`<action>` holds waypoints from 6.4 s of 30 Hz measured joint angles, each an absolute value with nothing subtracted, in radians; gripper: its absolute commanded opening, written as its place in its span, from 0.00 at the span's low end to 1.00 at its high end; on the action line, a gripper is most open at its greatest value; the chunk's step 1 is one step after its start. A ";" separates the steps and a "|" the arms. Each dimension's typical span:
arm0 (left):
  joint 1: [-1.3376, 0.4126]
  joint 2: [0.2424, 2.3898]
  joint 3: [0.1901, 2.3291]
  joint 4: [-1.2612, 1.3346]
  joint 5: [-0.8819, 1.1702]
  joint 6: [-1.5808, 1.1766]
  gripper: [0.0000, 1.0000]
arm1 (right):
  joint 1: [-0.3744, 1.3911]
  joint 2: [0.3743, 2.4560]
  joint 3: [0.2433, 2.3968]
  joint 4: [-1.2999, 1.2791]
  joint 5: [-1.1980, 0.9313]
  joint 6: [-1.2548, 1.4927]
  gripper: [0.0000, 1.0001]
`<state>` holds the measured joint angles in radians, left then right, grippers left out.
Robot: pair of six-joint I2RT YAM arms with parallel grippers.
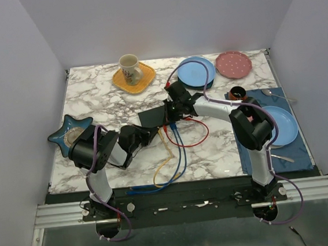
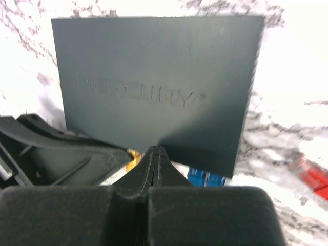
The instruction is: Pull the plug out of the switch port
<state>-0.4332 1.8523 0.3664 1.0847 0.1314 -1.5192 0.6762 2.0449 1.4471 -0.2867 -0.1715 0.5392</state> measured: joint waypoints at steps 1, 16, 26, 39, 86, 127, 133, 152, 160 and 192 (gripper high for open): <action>-0.433 1.851 0.367 1.083 0.131 -1.519 0.00 | 0.681 2.038 1.438 -0.286 -0.173 0.540 0.01; -0.431 1.833 0.392 1.020 0.141 -1.494 0.00 | 0.721 2.035 1.403 -0.292 -0.193 0.542 0.01; -0.432 1.813 0.394 0.984 0.145 -1.472 0.00 | 0.721 2.103 1.526 -0.349 -0.193 0.542 0.01; -0.442 1.733 0.357 0.897 0.171 -1.453 0.00 | 0.723 2.119 1.545 -0.357 -0.181 0.542 0.01; -0.021 1.535 1.239 -0.579 -0.305 -0.699 0.15 | 0.718 1.607 1.056 -0.239 0.036 0.524 0.01; -0.690 0.994 0.667 -0.407 -0.200 -0.897 0.00 | 0.718 1.634 1.078 -0.231 0.032 0.524 0.01; -0.676 1.096 0.682 -0.415 -0.209 -0.912 0.00 | 0.718 1.637 1.078 -0.231 0.032 0.524 0.01; -0.113 1.346 0.964 -0.432 -0.109 -0.841 0.15 | 0.718 1.729 1.237 -0.254 0.056 0.495 0.01; -0.239 1.338 0.856 -0.303 -0.022 -0.862 0.17 | 0.688 1.947 1.544 -0.319 0.067 0.479 0.01; -0.310 1.742 0.960 -0.203 0.071 -0.967 0.12 | 0.583 2.334 1.874 -0.478 -0.025 0.505 0.01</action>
<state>-0.3096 1.7420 0.9600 -0.2031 0.0711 -0.9668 0.5827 2.3341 1.8736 -0.4778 -0.0250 0.5053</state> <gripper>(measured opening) 0.118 0.011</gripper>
